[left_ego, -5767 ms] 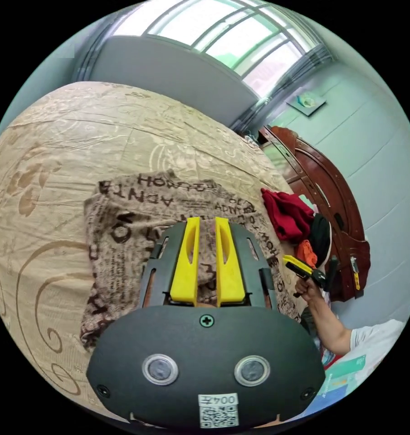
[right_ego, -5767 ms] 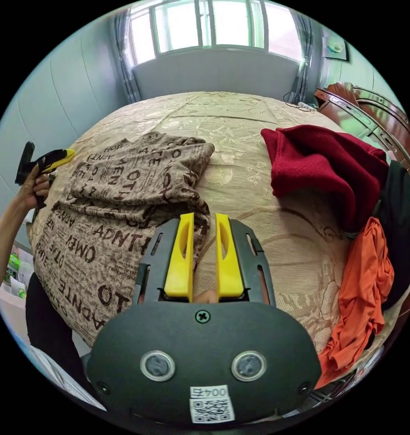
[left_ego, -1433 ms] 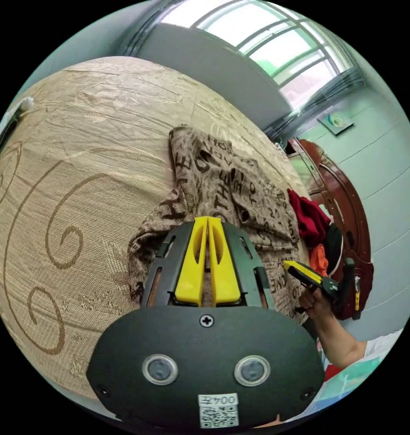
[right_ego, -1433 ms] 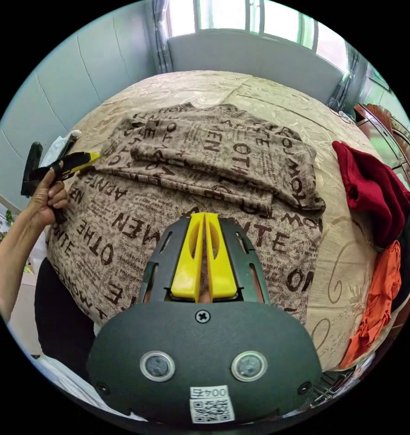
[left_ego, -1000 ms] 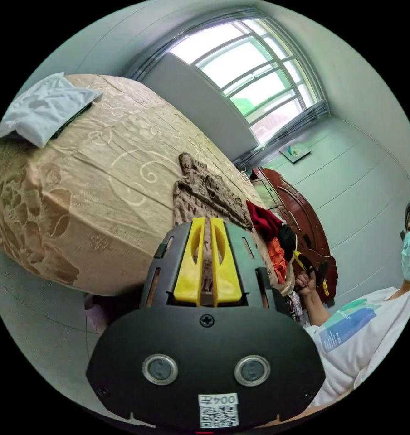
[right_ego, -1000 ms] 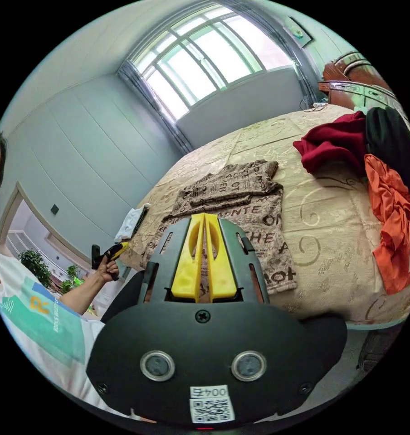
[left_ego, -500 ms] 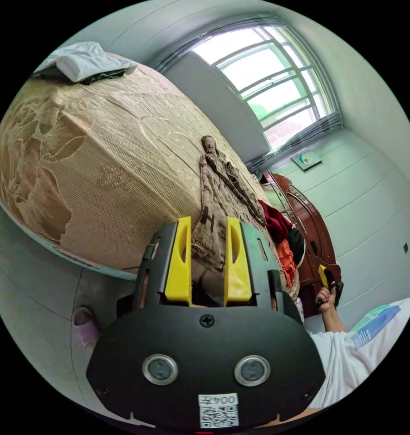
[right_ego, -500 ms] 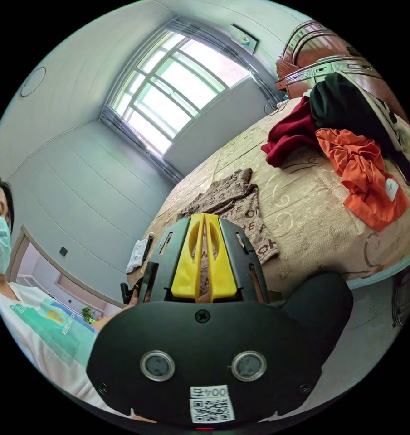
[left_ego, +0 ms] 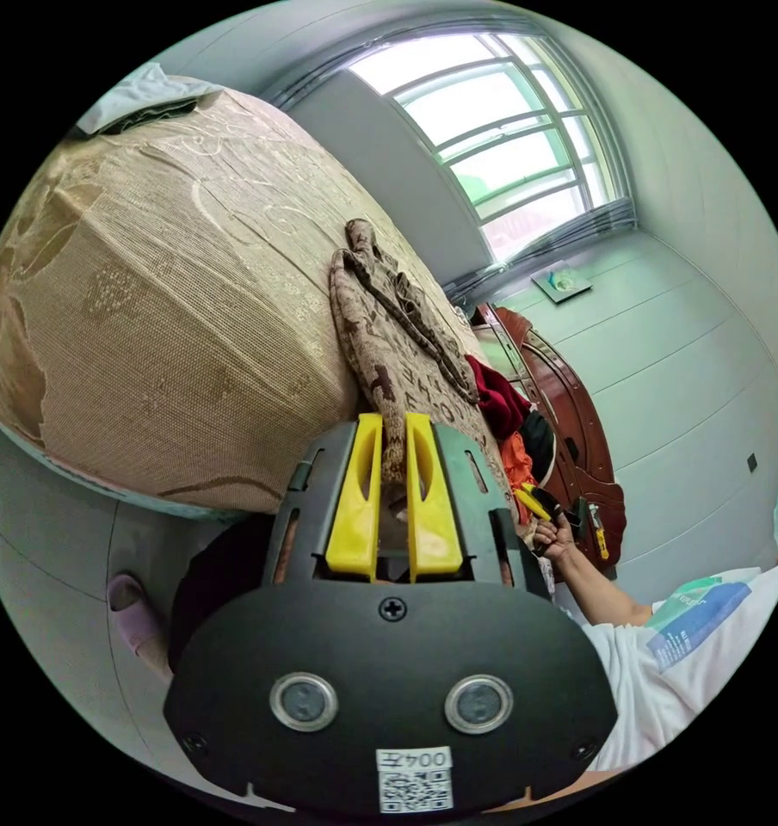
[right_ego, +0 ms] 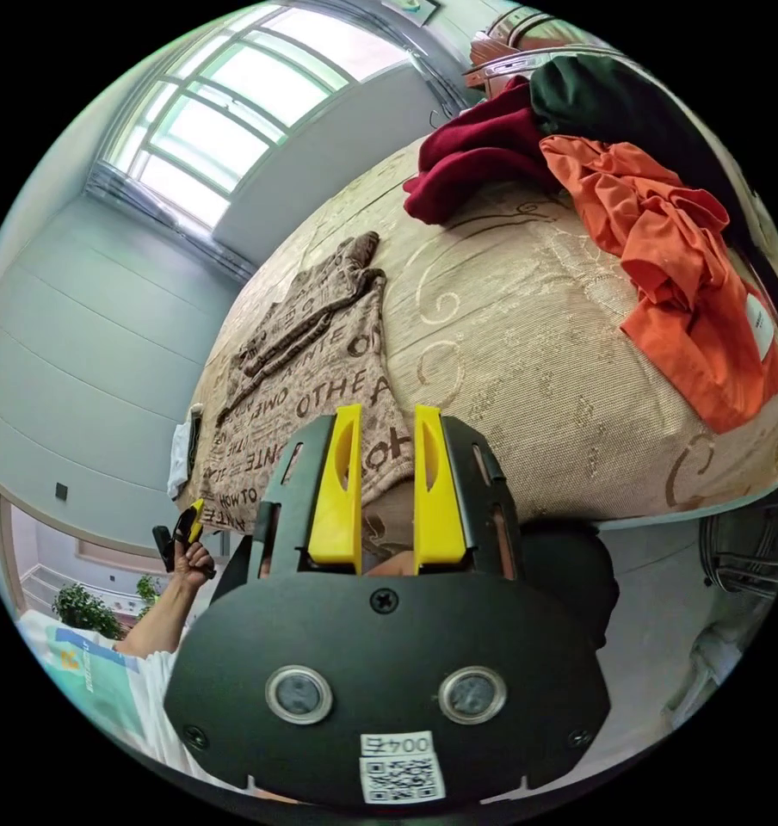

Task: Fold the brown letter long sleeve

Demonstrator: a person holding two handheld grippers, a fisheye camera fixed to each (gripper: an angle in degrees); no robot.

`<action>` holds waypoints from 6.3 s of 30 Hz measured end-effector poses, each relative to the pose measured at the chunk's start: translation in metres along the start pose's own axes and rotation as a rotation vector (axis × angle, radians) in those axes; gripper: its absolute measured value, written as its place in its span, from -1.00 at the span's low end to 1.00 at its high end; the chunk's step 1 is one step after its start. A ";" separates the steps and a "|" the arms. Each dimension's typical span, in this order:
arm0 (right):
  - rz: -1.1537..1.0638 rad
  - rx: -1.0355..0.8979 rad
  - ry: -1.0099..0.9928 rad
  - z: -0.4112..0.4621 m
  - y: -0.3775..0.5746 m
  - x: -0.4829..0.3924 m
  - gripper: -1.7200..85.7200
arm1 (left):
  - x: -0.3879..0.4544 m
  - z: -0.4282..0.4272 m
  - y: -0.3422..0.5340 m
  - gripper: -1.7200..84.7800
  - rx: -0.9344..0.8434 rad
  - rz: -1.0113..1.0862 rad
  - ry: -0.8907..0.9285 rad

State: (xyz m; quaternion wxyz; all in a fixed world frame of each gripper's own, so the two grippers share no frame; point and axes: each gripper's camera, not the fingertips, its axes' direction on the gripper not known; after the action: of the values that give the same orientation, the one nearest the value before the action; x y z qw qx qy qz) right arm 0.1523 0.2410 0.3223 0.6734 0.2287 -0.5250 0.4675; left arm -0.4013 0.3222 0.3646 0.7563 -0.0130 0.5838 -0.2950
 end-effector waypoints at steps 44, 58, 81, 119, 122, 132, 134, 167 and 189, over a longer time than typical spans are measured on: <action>0.285 0.100 -0.572 -0.101 -0.031 0.123 -0.89 | 0.059 -0.052 -0.188 -0.89 -0.059 -0.208 0.340; 0.511 -0.075 -0.430 0.148 -0.245 0.165 -0.86 | -0.002 0.132 -0.391 -0.82 -0.117 -0.427 0.229; -0.179 -0.280 -0.335 0.253 -0.180 0.022 -0.97 | 0.078 0.218 -0.373 -0.93 -0.231 0.035 0.257; -0.978 -0.379 0.314 0.512 0.012 -0.358 -0.95 | 0.189 0.430 -0.294 -0.96 -0.491 0.551 -0.412; -0.861 -0.455 0.304 0.533 -0.001 -0.340 -0.90 | 0.148 0.430 -0.295 -0.95 -0.512 0.427 -0.558; -0.618 -0.242 0.658 0.406 -0.021 -0.229 -0.85 | 0.080 0.297 -0.286 -0.95 -0.171 0.184 -0.604; -0.552 -0.266 0.565 0.390 -0.033 -0.190 -0.86 | 0.040 0.276 -0.288 -0.95 -0.147 0.048 -0.457; 0.380 0.011 -0.289 0.064 0.061 0.123 -0.63 | -0.032 0.063 -0.113 -0.56 0.073 -0.228 -0.010; 0.213 -0.160 0.029 0.037 0.066 0.083 -0.86 | -0.028 0.059 -0.072 -0.87 -0.075 -0.212 -0.158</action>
State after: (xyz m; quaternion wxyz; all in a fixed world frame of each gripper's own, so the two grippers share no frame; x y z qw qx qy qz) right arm 0.0778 0.2739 0.3989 0.6436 0.1105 -0.5720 0.4965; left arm -0.3837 0.2566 0.4341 0.7637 -0.1260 0.5283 -0.3491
